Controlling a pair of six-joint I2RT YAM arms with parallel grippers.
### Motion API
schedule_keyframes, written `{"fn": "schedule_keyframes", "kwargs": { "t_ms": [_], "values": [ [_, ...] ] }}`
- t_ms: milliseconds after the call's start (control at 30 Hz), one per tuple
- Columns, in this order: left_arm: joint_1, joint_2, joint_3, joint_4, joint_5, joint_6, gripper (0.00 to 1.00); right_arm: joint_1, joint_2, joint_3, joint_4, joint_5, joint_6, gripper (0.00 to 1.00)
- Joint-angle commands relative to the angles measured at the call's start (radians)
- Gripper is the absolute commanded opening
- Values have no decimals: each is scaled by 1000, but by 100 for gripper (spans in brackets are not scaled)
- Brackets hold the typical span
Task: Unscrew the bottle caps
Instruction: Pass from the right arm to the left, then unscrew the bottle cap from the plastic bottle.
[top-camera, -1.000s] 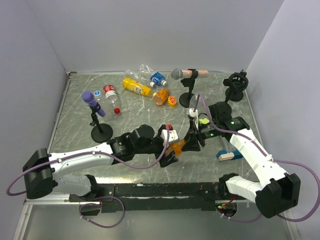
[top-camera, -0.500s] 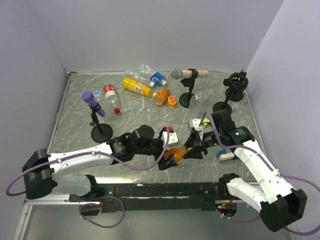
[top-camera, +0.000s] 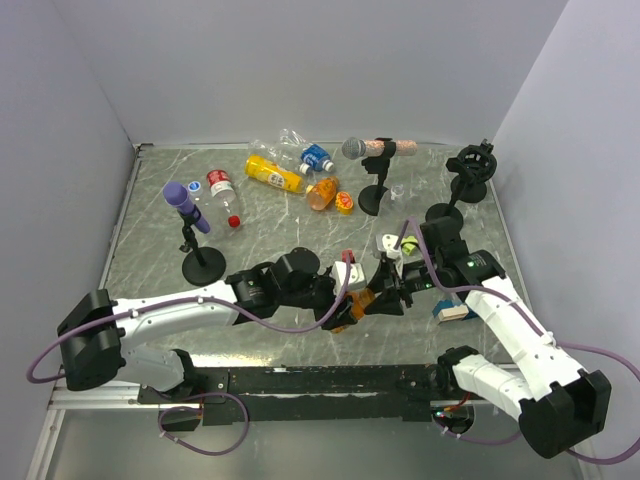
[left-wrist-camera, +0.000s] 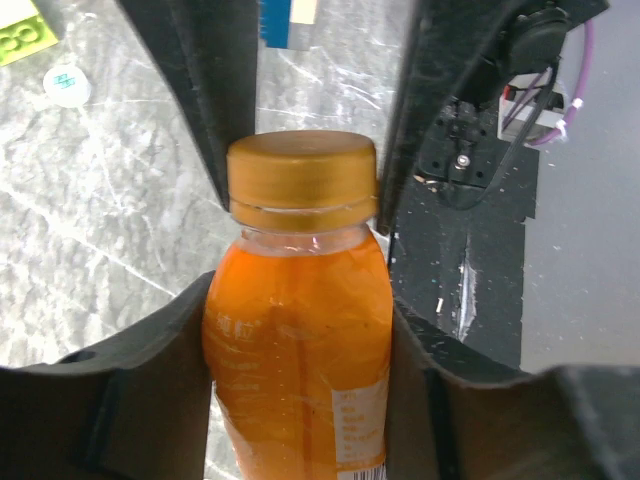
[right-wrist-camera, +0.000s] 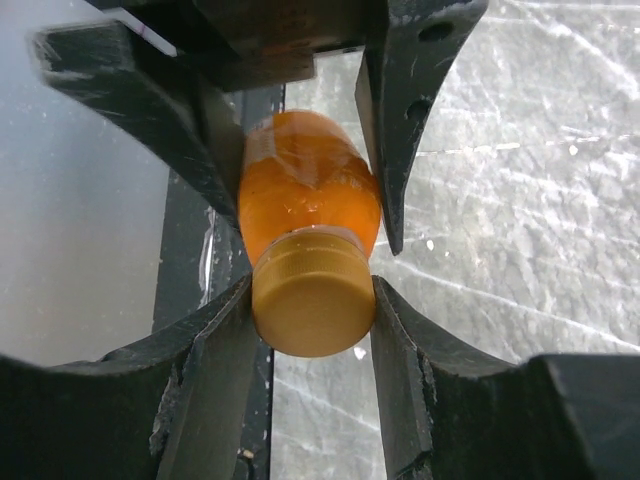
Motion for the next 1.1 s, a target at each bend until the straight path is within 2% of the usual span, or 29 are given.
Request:
{"fn": "schedule_keyframes", "kwargs": {
  "t_ms": [0,67,133,300,367,400,533,767,1000,1067],
  "values": [
    [1,-40,20,19,-37,14,42,9,-1,-1,42,-31,35,6],
    [2,-58,6,19,-42,14,41,8,0,-4,59,-26,62,9],
    [2,-71,0,10,-54,14,41,9,6,-1,62,-29,78,21],
    [2,-86,3,-27,-79,39,40,8,33,31,37,-60,102,56],
    [2,-88,3,-39,-97,47,39,2,43,54,25,-77,122,78],
    [2,-89,3,-47,-106,50,39,-7,52,70,13,-86,130,84],
    [-2,-89,0,-73,-148,57,38,-79,80,157,-67,-135,177,97],
    [-48,-95,9,-84,-258,51,37,-121,155,216,-89,-103,403,99],
    [-91,-101,-8,-30,-335,37,37,-101,252,239,-153,-19,454,99],
    [-93,-100,-11,-22,-335,31,37,-84,272,233,-148,-10,457,93]
  ]
}}
